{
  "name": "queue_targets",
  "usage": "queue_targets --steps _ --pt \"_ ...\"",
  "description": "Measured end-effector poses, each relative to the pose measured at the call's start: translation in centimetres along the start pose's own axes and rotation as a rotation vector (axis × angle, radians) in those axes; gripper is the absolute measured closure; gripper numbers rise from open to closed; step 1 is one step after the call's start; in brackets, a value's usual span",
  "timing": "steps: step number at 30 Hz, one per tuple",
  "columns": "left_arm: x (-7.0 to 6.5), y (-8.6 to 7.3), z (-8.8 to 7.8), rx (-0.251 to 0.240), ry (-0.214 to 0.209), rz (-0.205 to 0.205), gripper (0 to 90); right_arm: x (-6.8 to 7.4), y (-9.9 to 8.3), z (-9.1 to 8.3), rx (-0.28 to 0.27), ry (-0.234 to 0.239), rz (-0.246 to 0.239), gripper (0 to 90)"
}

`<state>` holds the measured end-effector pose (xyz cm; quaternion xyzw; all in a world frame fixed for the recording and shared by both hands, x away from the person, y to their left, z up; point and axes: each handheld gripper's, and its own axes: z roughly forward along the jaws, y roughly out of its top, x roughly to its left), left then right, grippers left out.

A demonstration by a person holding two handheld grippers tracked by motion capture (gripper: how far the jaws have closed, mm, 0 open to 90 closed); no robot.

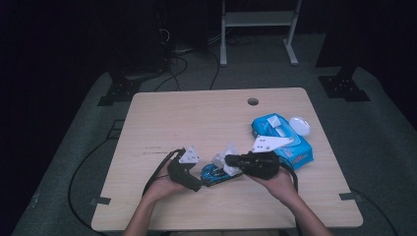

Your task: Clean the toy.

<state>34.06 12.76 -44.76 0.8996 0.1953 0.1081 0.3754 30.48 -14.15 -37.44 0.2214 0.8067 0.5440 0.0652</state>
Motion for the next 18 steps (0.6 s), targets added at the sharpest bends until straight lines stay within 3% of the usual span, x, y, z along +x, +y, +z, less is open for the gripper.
queue_targets --steps 2,4,7,10,14,18 --pt "0.0 0.0 0.0 0.001 0.002 0.001 7.2 -0.2 -0.3 1.1 0.062 -0.001 0.008 83.6" --pt "0.0 0.0 0.0 0.000 -0.003 0.001 7.2 -1.0 -0.7 1.8 0.119 0.020 0.064 83.6" --pt "0.0 0.0 0.3 0.002 -0.016 0.010 7.3 -1.6 -1.1 1.8 0.140 0.062 0.113 83.1" --pt "-0.1 0.1 0.7 0.010 -0.020 0.011 7.3 -1.8 -1.2 2.2 0.206 0.015 0.079 79.5" --pt "-0.2 0.2 0.9 0.011 -0.023 0.013 7.3 -3.0 -2.0 4.3 0.271 -0.057 0.051 73.2" --pt "0.0 0.0 1.2 0.007 -0.030 -0.002 7.3 -3.2 -2.7 6.3 0.285 -0.091 0.023 67.7"
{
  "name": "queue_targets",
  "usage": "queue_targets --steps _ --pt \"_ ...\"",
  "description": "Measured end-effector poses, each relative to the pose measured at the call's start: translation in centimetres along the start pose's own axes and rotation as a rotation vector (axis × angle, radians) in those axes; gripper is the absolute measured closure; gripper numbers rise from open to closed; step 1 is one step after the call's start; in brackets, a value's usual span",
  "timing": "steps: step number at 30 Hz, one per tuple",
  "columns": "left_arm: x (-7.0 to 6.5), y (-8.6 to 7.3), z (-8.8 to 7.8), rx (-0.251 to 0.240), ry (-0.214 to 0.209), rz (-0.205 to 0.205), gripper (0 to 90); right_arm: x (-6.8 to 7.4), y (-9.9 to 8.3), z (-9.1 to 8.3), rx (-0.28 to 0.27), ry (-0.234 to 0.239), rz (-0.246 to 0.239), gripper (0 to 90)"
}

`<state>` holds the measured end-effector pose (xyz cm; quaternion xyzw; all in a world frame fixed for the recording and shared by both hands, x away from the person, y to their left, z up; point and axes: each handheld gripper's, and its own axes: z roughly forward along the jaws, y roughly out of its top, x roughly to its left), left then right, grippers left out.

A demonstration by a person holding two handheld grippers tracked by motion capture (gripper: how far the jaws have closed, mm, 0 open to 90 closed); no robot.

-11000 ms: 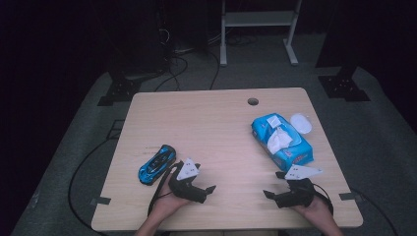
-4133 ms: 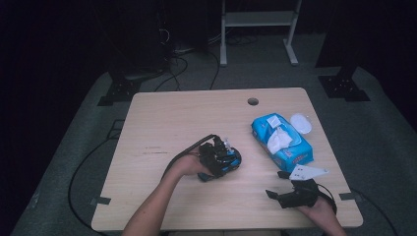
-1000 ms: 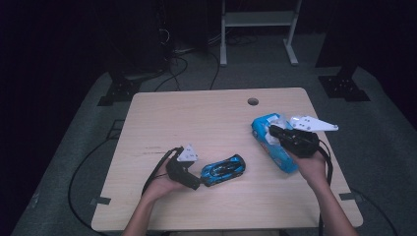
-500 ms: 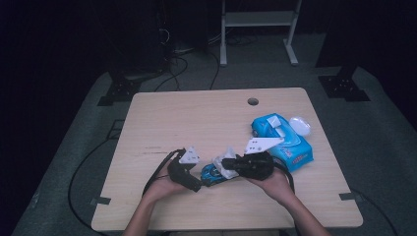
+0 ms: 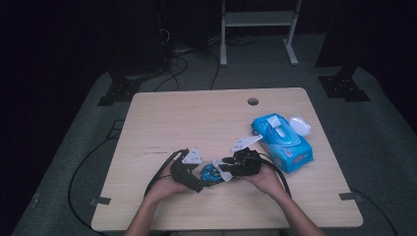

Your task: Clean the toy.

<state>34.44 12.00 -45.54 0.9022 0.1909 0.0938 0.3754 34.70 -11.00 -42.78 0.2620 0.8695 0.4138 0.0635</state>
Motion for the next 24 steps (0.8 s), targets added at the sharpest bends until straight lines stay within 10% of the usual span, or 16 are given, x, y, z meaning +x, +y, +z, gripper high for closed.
queue_targets --steps 24 --pt "-0.6 -0.1 2.0 0.045 -0.020 0.012 24.3 0.0 -2.5 0.0 -0.041 -0.166 -0.016 79.2"
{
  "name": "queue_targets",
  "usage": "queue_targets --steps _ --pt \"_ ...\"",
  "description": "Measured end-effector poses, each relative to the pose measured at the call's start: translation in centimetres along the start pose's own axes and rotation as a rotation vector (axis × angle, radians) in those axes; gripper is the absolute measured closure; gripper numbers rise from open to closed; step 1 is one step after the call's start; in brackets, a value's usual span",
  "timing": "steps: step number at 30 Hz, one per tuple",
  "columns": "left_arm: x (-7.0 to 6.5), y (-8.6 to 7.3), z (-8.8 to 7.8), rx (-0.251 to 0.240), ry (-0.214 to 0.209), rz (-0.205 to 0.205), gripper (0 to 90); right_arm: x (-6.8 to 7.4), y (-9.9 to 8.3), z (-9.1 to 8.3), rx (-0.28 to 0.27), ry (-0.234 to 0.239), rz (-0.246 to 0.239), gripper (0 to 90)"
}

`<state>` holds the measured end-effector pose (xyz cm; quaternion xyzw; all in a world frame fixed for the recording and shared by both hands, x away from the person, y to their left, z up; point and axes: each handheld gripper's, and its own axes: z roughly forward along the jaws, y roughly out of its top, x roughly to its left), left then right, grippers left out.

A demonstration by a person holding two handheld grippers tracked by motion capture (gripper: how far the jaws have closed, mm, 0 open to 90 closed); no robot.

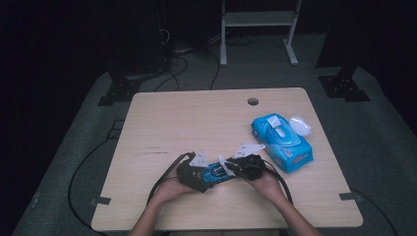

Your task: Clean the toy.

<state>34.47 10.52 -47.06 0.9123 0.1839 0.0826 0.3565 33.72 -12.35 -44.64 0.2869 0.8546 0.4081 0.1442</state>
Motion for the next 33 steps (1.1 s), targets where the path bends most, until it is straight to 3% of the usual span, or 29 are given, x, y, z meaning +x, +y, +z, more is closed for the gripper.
queue_targets --steps 2,4,8,11,14,17,19,22,23,25,28,31,33 --pt "0.0 0.0 0.0 0.001 0.005 0.003 24.3 0.2 -0.3 0.0 -0.016 0.003 0.019 79.5" --pt "0.0 0.1 0.0 0.002 0.004 0.005 24.3 0.8 -0.3 0.1 -0.037 0.048 0.036 79.6" --pt "-0.1 0.1 0.0 0.005 0.007 0.008 24.4 1.1 -0.4 0.1 -0.045 0.067 0.008 79.8" --pt "-0.2 0.1 0.2 0.000 0.014 0.008 24.5 0.1 -1.0 -0.3 -0.030 0.019 0.025 80.0" --pt "-0.2 0.2 0.3 0.006 0.021 0.016 24.6 -0.4 -1.4 -0.6 -0.036 0.002 0.046 80.3" --pt "-0.3 0.2 0.3 0.004 0.019 0.011 24.6 0.3 -1.3 -0.4 -0.042 0.011 0.038 80.2" --pt "-0.3 0.2 0.3 0.005 0.020 0.013 24.7 0.9 -1.0 -0.1 -0.054 0.055 0.025 80.2" --pt "-0.3 0.2 0.3 0.002 0.021 0.014 24.7 1.3 -0.8 0.0 -0.052 0.052 -0.003 80.3" --pt "-0.3 0.2 0.3 0.001 0.021 0.015 24.7 1.1 -0.8 -0.1 -0.053 0.046 -0.001 80.3" --pt "-0.2 0.1 0.3 -0.002 0.019 0.022 24.7 0.3 -1.2 -0.5 -0.036 -0.024 -0.029 80.3" --pt "-0.2 0.1 0.3 0.000 0.019 0.025 24.7 -0.8 -2.2 -1.0 -0.049 -0.045 0.014 80.6" --pt "-0.1 0.1 0.3 0.001 0.016 0.022 24.7 -0.8 -2.2 -0.8 -0.054 -0.044 0.021 80.5" --pt "-0.1 0.1 0.4 0.002 0.012 0.021 24.7 -0.3 -2.0 -0.5 -0.074 0.009 0.046 80.4"
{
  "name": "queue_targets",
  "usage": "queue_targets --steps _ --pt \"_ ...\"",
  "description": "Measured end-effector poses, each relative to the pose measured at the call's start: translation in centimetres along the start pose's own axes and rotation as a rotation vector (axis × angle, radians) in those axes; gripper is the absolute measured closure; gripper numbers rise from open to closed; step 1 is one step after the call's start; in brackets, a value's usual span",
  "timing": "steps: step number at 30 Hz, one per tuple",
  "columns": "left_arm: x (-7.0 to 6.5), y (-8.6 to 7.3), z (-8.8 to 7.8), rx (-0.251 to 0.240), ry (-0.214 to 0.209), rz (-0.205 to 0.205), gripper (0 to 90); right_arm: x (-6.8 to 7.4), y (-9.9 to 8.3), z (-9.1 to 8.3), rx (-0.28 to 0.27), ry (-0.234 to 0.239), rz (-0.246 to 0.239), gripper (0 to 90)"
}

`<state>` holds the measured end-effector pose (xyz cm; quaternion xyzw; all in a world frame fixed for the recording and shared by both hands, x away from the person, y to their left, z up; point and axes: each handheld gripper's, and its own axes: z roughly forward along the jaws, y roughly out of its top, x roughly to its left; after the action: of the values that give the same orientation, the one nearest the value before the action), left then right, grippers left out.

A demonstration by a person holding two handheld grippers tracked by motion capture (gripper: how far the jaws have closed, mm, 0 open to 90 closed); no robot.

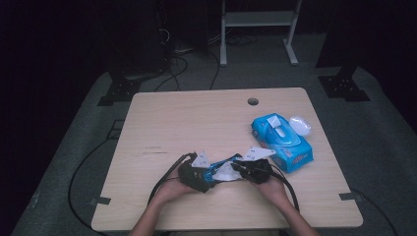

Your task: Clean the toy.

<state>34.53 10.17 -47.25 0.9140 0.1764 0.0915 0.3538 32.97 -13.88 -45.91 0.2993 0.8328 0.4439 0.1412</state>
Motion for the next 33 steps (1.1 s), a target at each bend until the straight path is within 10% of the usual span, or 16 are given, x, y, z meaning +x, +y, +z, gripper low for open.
queue_targets --steps 17,24,33 --pt "0.0 -0.1 0.1 -0.001 -0.001 -0.013 24.6 -0.2 0.0 -0.2 0.024 -0.078 -0.071 80.8" --pt "0.0 -0.2 0.1 -0.014 -0.003 -0.021 24.8 0.4 0.2 -0.3 -0.002 -0.179 -0.141 80.3" --pt "0.0 -0.2 0.2 -0.014 -0.007 -0.023 24.7 0.0 0.4 -0.8 0.015 -0.073 -0.066 56.1"
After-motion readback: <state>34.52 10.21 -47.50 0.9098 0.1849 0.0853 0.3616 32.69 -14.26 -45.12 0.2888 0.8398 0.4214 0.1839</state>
